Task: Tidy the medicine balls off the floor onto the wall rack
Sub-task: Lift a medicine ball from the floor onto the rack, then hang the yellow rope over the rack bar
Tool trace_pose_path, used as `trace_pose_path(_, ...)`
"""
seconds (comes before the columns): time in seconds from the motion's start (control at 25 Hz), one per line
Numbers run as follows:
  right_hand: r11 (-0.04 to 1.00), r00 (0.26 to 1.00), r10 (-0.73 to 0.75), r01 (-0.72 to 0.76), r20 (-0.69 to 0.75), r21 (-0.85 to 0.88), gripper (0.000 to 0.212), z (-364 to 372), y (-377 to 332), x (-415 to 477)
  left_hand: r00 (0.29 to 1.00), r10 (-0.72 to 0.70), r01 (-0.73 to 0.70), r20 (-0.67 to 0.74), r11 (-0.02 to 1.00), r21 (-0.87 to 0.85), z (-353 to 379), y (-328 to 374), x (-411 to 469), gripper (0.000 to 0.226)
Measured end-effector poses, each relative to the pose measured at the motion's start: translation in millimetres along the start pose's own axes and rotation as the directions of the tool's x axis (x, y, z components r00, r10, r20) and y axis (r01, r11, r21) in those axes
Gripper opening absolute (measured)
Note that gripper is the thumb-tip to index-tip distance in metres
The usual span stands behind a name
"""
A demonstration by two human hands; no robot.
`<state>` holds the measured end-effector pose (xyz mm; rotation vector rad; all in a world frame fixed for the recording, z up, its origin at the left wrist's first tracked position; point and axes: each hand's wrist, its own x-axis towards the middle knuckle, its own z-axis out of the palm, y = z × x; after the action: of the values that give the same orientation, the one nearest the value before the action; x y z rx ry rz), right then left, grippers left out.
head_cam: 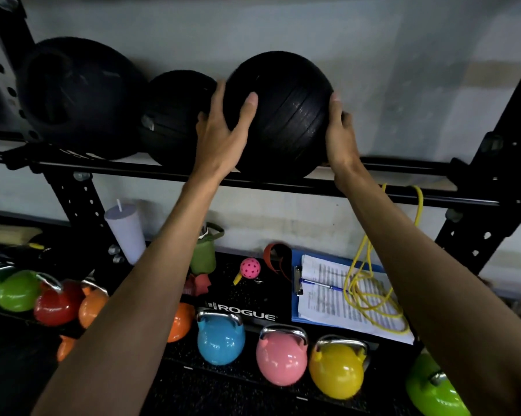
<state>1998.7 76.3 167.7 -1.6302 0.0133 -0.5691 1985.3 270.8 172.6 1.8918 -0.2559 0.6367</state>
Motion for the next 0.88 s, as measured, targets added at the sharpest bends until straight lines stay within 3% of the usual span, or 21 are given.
trace_pose_path(0.2,0.997,0.997,0.081,-0.081,0.008,0.018,0.087,2,5,18,1.0,-0.007,0.008,0.021,0.999,-0.044,12,-11,-2,0.075)
trace_pose_path(0.36,0.978,0.979,0.203,-0.202,-0.005,0.057,0.086,0,11,34,0.991,0.133,-0.132,0.0,0.989,0.066,22,-23,1,0.081)
trace_pose_path(0.56,0.969,0.983,0.165,-0.177,-0.08,-0.17,0.087,-5,29,30,0.996,0.065,-0.051,-0.066,0.978,0.201,40,-17,26,0.071)
trace_pose_path(0.72,0.946,0.99,0.102,-0.127,-0.1,-0.298,0.075,-13,33,28,0.996,0.018,-0.001,-0.09,0.982,0.19,50,-21,26,0.071)
trace_pose_path(0.88,0.918,0.992,-0.037,-0.015,-0.122,-0.396,0.041,-21,33,-1,0.965,0.017,0.003,-0.261,0.997,0.075,60,-36,-10,0.062)
